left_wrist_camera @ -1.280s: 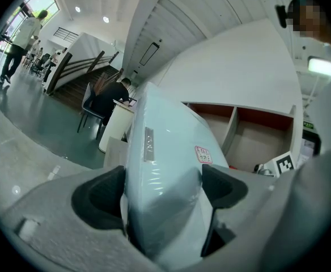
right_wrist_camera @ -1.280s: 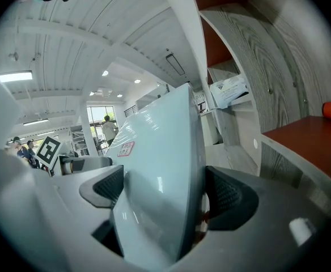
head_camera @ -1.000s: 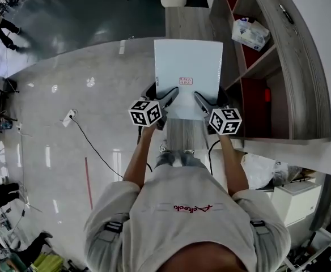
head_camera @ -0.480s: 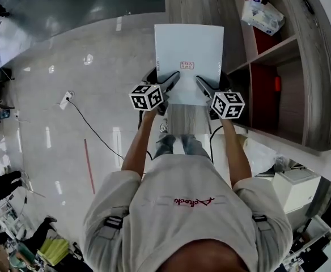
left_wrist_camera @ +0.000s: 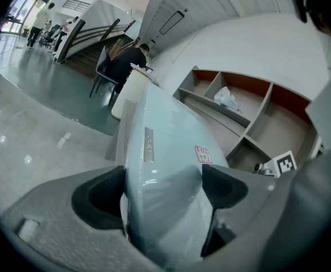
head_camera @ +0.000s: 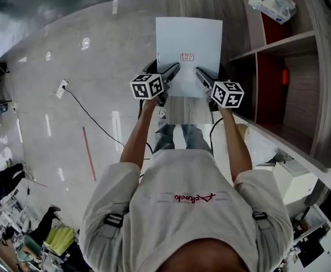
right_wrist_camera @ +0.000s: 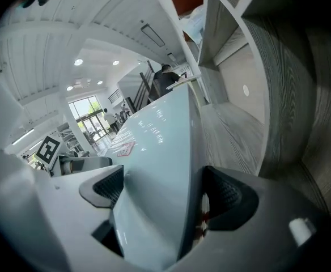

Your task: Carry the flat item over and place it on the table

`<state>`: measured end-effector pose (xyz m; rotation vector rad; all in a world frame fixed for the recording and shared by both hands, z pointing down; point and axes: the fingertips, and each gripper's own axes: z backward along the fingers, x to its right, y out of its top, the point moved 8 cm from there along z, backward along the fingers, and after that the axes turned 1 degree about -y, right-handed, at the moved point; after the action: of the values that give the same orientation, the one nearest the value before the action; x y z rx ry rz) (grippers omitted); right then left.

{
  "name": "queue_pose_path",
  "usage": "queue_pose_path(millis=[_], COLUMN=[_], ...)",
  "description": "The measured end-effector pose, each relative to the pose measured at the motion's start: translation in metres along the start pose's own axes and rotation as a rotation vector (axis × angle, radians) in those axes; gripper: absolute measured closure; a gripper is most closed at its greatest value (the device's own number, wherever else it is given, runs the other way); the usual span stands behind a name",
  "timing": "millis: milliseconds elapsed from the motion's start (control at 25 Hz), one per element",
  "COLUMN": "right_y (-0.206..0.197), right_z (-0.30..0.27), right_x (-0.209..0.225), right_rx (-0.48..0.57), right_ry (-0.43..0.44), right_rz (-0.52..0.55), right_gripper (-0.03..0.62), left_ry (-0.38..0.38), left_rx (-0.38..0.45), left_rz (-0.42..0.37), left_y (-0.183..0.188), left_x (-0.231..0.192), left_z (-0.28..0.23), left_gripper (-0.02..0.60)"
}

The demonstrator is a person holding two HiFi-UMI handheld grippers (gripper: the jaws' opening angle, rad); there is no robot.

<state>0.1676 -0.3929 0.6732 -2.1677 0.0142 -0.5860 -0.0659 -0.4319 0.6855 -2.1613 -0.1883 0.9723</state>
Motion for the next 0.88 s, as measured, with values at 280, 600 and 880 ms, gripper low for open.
queue_pose_path(millis=[280, 600, 880], right_y=[-0.016, -0.026, -0.033], right_z=[-0.020, -0.042, -0.054], right_x=[0.015, 0.031, 0.042], right_rx=[-0.059, -0.132, -0.179], right_ry=[-0.017, -0.020, -0.018], right_rz=[-0.036, -0.080, -0.155], right_gripper=[0.134, 0.134, 0.134], left_ry=[0.019, 0.054, 0.084], left_rx=[-0.065, -0.124, -0.192], left_rz=[0.048, 0.083, 0.093], left_y=[-0.014, -0.023, -0.023], left_x=[-0.019, -0.035, -0.041], left_z=[-0.019, -0.039, -0.050], left_gripper=[0.146, 0.146, 0.146])
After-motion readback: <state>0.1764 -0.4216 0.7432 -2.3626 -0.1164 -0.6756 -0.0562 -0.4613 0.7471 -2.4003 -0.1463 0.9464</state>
